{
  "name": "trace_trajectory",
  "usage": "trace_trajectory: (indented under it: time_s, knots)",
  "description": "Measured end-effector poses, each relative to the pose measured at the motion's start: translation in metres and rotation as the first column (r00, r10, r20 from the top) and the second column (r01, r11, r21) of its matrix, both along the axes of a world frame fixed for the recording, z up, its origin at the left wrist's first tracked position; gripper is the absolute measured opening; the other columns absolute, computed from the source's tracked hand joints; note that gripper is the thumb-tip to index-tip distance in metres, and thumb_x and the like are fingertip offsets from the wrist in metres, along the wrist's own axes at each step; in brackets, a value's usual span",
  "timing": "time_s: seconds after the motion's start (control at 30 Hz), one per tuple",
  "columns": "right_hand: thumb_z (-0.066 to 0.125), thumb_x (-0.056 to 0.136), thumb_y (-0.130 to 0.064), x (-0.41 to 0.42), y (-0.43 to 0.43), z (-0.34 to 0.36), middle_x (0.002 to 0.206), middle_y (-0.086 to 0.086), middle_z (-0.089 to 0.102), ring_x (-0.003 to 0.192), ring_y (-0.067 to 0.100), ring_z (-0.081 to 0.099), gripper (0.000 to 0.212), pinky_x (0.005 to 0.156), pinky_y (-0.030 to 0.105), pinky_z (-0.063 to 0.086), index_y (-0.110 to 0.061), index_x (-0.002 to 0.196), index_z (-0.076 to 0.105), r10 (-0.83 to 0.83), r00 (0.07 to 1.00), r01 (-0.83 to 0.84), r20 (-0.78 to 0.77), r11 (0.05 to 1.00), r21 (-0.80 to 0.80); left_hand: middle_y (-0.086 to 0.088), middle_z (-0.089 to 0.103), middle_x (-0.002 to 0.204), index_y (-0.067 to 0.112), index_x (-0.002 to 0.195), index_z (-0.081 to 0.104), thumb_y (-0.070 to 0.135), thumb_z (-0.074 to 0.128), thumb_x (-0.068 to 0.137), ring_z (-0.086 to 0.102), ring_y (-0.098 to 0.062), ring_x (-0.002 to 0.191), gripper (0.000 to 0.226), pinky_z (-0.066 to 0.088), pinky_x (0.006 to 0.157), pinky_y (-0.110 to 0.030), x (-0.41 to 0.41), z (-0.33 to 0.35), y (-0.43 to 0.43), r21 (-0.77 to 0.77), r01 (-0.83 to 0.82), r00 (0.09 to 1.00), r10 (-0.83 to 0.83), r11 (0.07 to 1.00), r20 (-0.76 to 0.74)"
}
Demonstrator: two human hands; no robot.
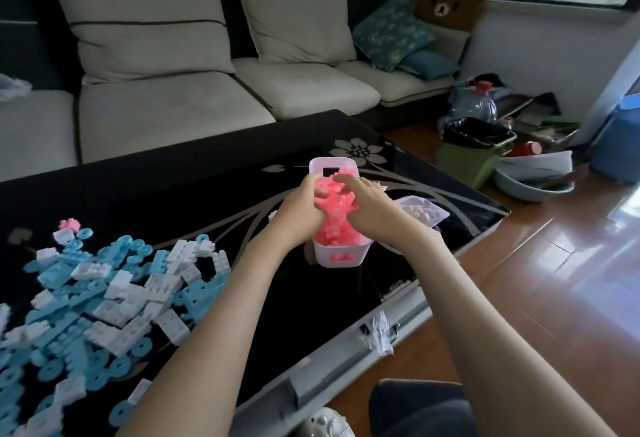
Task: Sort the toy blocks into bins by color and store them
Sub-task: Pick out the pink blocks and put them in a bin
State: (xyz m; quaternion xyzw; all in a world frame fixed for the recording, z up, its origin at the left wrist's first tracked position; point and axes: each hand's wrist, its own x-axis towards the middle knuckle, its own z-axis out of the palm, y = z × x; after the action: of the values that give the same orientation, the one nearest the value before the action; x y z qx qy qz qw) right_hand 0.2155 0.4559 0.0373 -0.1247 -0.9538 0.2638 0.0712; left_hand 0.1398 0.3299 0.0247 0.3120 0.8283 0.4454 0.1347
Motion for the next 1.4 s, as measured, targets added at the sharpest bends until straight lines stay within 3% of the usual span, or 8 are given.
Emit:
trace_trajectory:
  time_s: [0.2,0.33,0.5,0.63,0.87,1.07,1.27,1.4]
  knots:
    - [0.045,0.082,-0.008,0.002,-0.004,0.001,0.14,-0.001,0.039,0.118,0.022,0.042,0.067,0.101,0.049,0.036,-0.031,0.143,0.024,0.032,0.999,-0.032,0.01,0.999,-0.021,0.006,0.057,0.114,0.022,0.123,0.053,0.011,0.05,0.091,0.053,-0.007,0.092,0.034,0.041,0.079,-0.022,-0.008,0.0,-0.019,-0.055,-0.092,0.992,0.087,0.994,-0.089]
    - [0.04,0.091,-0.017,-0.004,-0.014,0.004,0.142,0.005,0.036,0.129,0.025,0.028,0.052,0.102,0.043,0.029,-0.021,0.142,0.032,-0.021,0.998,0.024,-0.059,0.998,0.054,0.003,0.057,0.112,0.018,0.123,0.054,0.013,0.048,0.093,0.052,-0.009,0.092,0.031,0.038,0.076,-0.018,-0.01,0.005,-0.042,-0.079,-0.142,0.979,0.128,0.987,-0.157]
    - [0.042,0.094,-0.016,-0.017,-0.044,0.009,0.135,0.011,0.046,0.126,0.028,0.033,0.043,0.099,0.033,0.026,-0.013,0.137,0.042,0.035,0.983,-0.011,-0.18,0.991,0.132,0.001,0.06,0.116,0.019,0.128,0.05,0.023,0.046,0.094,0.056,-0.014,0.101,0.034,0.04,0.079,-0.023,-0.015,0.01,-0.08,-0.18,-0.204,0.976,0.185,0.962,-0.113]
    - [0.046,0.09,-0.008,-0.043,-0.106,0.006,0.127,0.01,0.051,0.117,0.024,0.047,0.04,0.09,0.02,0.032,-0.01,0.13,0.049,0.247,0.947,-0.234,-0.205,0.968,0.085,0.002,0.061,0.11,0.023,0.124,0.053,0.039,0.045,0.094,0.056,-0.011,0.087,0.035,0.041,0.066,-0.023,-0.017,0.016,-0.123,-0.305,-0.188,0.982,0.172,0.934,-0.077]
    - [0.048,0.091,-0.006,-0.112,-0.23,-0.006,0.122,0.013,0.052,0.112,0.025,0.05,0.037,0.079,0.007,0.025,-0.007,0.128,0.051,0.496,0.861,-0.497,-0.113,0.868,0.02,-0.017,0.06,0.114,0.008,0.13,0.046,0.008,0.038,0.094,0.057,-0.031,0.098,0.036,0.036,0.069,-0.03,-0.038,0.014,-0.22,-0.509,-0.405,0.914,0.317,0.76,-0.255]
    - [0.042,0.089,0.0,-0.177,-0.308,-0.015,0.132,0.013,0.047,0.119,0.028,0.048,0.049,0.096,0.029,0.037,-0.012,0.136,0.043,0.533,0.845,-0.534,0.041,0.84,0.098,-0.007,0.054,0.126,0.024,0.127,0.05,0.011,0.041,0.094,0.05,-0.026,0.112,0.037,0.046,0.089,-0.04,-0.052,0.001,-0.315,-0.342,-0.604,0.793,0.584,0.72,-0.172]
    - [0.038,0.089,0.005,-0.228,-0.339,-0.033,0.151,0.008,0.019,0.13,0.036,0.033,0.074,0.103,0.048,0.036,-0.035,0.148,0.017,0.457,0.848,-0.524,0.267,0.797,0.299,-0.011,0.035,0.141,0.021,0.139,0.036,0.028,0.04,0.096,0.027,-0.032,0.131,0.044,0.032,0.104,-0.045,-0.054,-0.009,-0.323,-0.54,-0.598,0.758,0.638,0.593,-0.139]
    - [0.044,0.091,-0.001,-0.236,-0.338,-0.042,0.142,0.009,0.034,0.123,0.034,0.043,0.059,0.096,0.042,0.042,-0.026,0.143,0.033,0.484,0.813,-0.581,0.324,0.718,0.384,-0.014,0.025,0.148,0.013,0.145,0.026,0.025,0.037,0.097,0.018,-0.033,0.137,0.05,0.022,0.112,-0.047,-0.054,-0.014,-0.312,-0.625,-0.499,0.8,0.597,0.6,-0.065]
